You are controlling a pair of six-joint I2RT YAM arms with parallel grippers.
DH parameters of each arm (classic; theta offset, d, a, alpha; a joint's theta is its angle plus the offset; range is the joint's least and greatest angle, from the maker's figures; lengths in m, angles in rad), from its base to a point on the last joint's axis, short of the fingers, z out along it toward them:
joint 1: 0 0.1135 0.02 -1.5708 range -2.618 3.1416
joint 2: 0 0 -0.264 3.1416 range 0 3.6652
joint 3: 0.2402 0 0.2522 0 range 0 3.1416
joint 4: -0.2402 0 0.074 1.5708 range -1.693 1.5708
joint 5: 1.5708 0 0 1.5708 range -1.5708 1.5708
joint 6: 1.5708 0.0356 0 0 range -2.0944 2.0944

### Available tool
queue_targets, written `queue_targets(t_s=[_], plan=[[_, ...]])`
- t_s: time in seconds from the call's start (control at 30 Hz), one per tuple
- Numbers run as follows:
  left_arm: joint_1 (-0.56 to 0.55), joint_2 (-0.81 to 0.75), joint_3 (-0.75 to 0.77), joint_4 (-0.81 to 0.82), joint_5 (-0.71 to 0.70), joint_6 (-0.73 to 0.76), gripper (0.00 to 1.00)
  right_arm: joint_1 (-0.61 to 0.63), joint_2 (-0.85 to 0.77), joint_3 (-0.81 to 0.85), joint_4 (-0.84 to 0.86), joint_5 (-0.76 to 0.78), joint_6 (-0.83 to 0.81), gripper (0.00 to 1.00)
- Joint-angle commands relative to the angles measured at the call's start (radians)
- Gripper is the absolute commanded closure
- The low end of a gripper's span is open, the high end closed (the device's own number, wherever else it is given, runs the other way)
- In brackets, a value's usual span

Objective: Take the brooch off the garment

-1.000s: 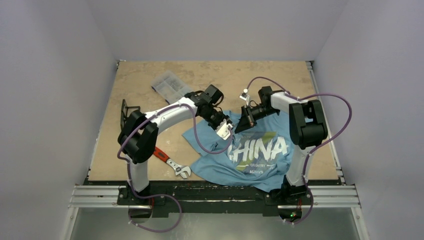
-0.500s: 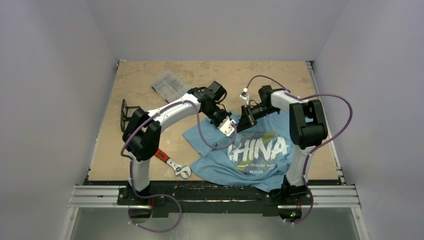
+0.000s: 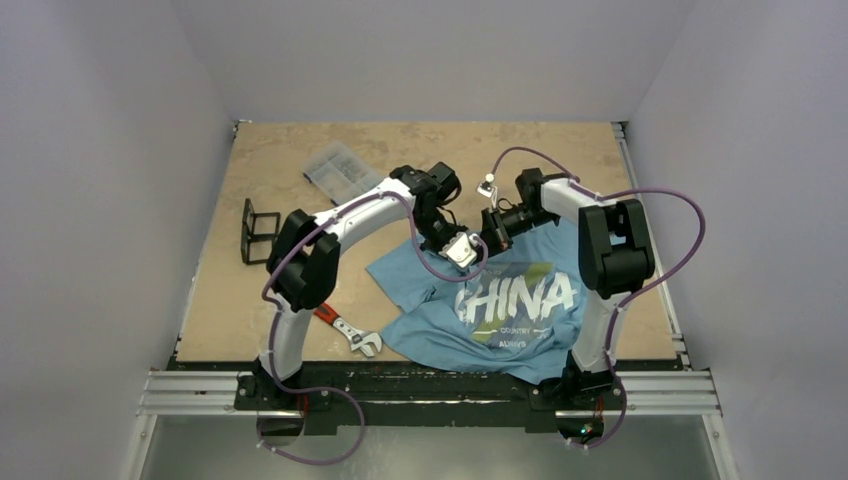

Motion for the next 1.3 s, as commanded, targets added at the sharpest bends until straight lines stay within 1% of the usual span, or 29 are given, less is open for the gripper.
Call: queue_targets(t_s=[0.0, 0.1, 0.2, 0.3, 0.43, 0.5, 0.6, 0.63, 0.73, 0.8, 0.83, 0.93, 1.0, 1.03, 1.07, 1.13, 1.2, 1.27], plan=[[-0.004, 0.011, 0.045, -0.076, 0.046, 0.006, 1.00, 0.004, -0.030, 0.050, -0.035, -0.062, -0.035, 0.90], [-0.004, 0.018, 0.051, -0.084, 0.046, 0.006, 1.00, 0.003, -0.029, 0.050, -0.034, -0.054, -0.038, 0.99], [-0.003, 0.013, 0.048, -0.091, 0.051, 0.006, 1.00, 0.004, -0.027, 0.048, -0.016, -0.043, -0.019, 1.00], [0.005, -0.013, 0.027, -0.109, 0.048, 0.011, 1.00, 0.004, -0.044, 0.026, 0.071, 0.029, 0.058, 1.00], [0.031, -0.115, -0.067, -0.049, 0.054, -0.020, 1.00, 0.001, -0.071, 0.005, 0.190, 0.118, 0.157, 0.95], [0.047, -0.181, -0.132, 0.023, 0.062, -0.053, 1.00, 0.003, -0.074, 0.007, 0.215, 0.138, 0.182, 0.87], [0.071, -0.317, -0.282, 0.233, 0.073, -0.134, 1.00, 0.002, -0.082, 0.016, 0.230, 0.156, 0.204, 0.66], [0.075, -0.362, -0.334, 0.325, 0.074, -0.147, 1.00, 0.002, -0.091, 0.020, 0.235, 0.160, 0.210, 0.61], [0.086, -0.482, -0.472, 0.503, 0.078, -0.171, 1.00, 0.001, -0.118, 0.050, 0.220, 0.168, 0.208, 0.47], [0.087, -0.563, -0.580, 0.639, 0.067, -0.156, 1.00, -0.001, -0.135, 0.084, 0.188, 0.172, 0.192, 0.42], [0.087, -0.601, -0.668, 0.739, 0.054, -0.155, 1.00, -0.001, -0.142, 0.099, 0.172, 0.181, 0.177, 0.40], [0.086, -0.702, -0.872, 1.090, 0.020, -0.128, 1.00, 0.000, -0.173, 0.143, 0.120, 0.191, 0.145, 0.36], [0.082, -0.733, -0.982, 1.317, -0.005, -0.106, 1.00, -0.001, -0.189, 0.179, 0.079, 0.181, 0.131, 0.33], [0.077, -0.740, -1.016, 1.393, -0.022, -0.087, 1.00, 0.000, -0.196, 0.196, 0.052, 0.172, 0.126, 0.31], [0.073, -0.745, -1.042, 1.467, -0.034, -0.077, 1.00, 0.001, -0.204, 0.209, 0.037, 0.164, 0.127, 0.21], [0.063, -0.754, -1.057, 1.556, -0.066, -0.083, 1.00, 0.000, -0.228, 0.211, 0.029, 0.140, 0.154, 0.08], [0.057, -0.761, -1.055, 1.597, -0.086, -0.084, 1.00, 0.004, -0.251, 0.202, 0.022, 0.111, 0.173, 0.06], [0.056, -0.757, -1.065, 1.671, -0.103, -0.083, 1.00, 0.007, -0.260, 0.201, -0.006, 0.072, 0.176, 0.06]])
